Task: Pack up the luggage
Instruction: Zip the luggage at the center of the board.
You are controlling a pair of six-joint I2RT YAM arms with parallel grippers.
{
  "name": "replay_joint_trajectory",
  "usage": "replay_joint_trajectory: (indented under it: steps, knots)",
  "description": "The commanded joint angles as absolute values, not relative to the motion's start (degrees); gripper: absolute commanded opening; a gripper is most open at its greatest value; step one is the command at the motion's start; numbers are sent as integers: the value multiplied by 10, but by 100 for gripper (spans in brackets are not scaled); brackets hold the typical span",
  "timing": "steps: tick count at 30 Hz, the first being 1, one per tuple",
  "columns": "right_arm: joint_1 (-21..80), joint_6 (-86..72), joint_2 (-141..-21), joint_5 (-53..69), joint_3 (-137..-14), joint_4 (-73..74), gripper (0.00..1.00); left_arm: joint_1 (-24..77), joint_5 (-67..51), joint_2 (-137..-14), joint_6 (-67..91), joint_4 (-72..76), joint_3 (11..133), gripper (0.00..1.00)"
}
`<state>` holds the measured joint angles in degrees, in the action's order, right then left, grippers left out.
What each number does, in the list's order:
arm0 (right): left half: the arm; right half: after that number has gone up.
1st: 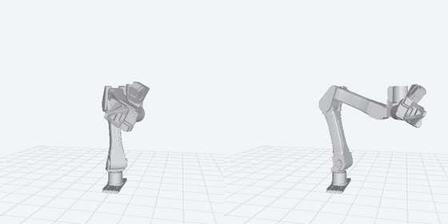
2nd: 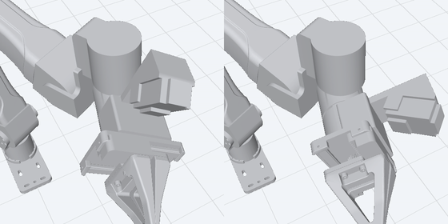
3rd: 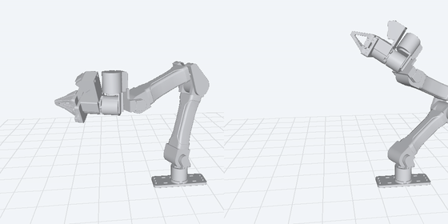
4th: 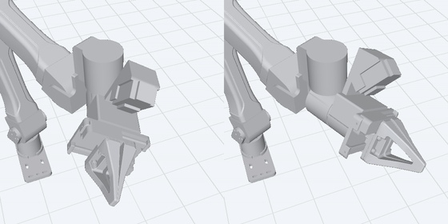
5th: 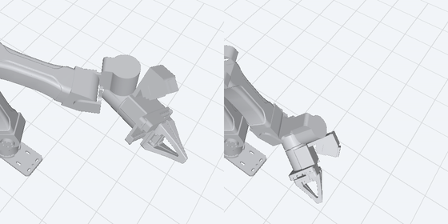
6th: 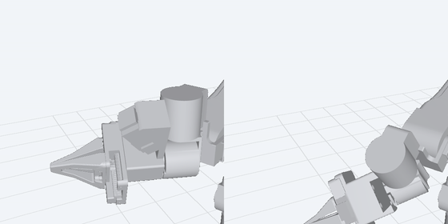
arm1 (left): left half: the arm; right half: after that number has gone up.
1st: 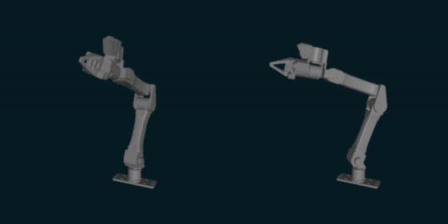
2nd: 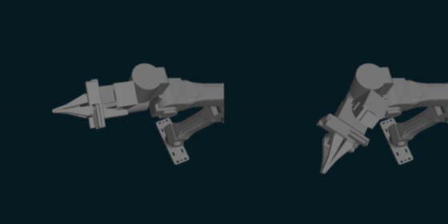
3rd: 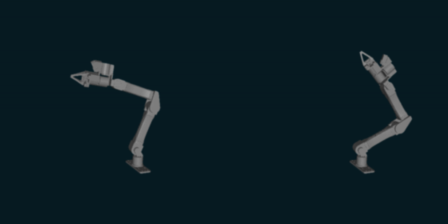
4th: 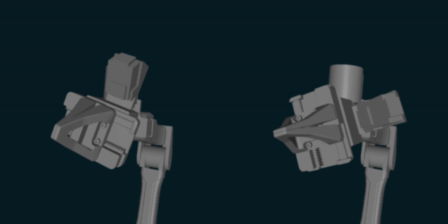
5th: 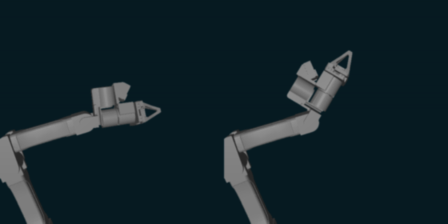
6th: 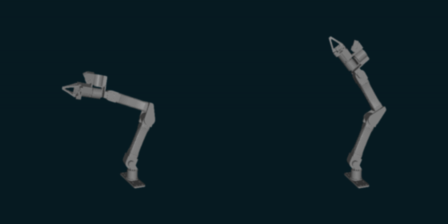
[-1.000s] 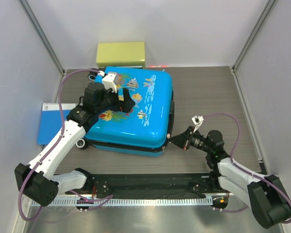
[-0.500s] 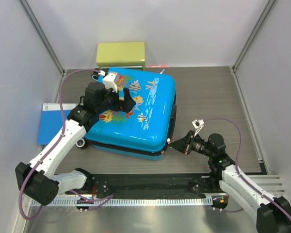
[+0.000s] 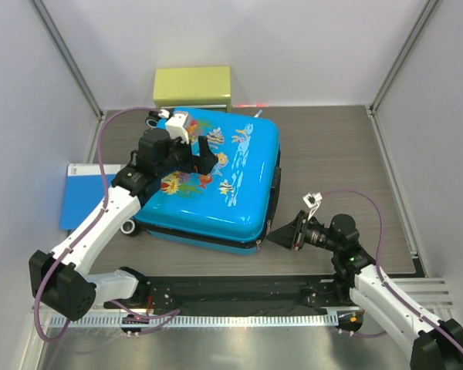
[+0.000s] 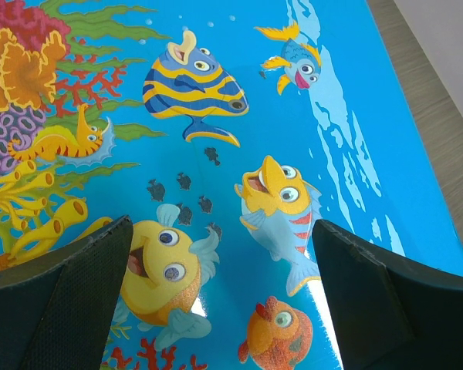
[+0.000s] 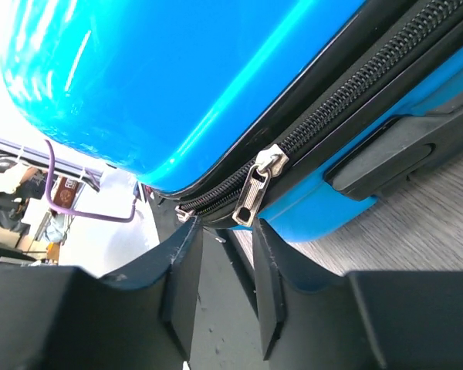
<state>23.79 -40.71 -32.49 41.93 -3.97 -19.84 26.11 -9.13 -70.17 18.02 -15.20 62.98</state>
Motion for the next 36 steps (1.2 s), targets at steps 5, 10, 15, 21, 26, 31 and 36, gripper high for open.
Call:
replay_joint_trajectory:
  steps: [5, 10, 15, 21, 26, 31, 36]
  knots:
    - [241, -380, -342, 418, -56, -207, 48, 258, -102, -717, 194, -197, 613, 98]
    - [241, -358, -332, 380, -57, -204, 52, 258, -104, -715, 193, -198, 614, 98]
    - [241, -338, -331, 367, -64, -206, 53, 258, -106, -715, 192, -197, 613, 98]
    - [240, -313, -339, 363, -82, -188, 53, 258, -106, -715, 192, -197, 614, 99]
    - [243, -306, -332, 365, -83, -186, 52, 258, -108, -716, 192, -196, 614, 98]
    - [243, -283, -329, 360, -92, -150, 49, 258, -110, -719, 192, -196, 616, 98]
    - [253, -287, -335, 359, -92, -152, 45, 258, -111, -722, 193, -196, 616, 99]
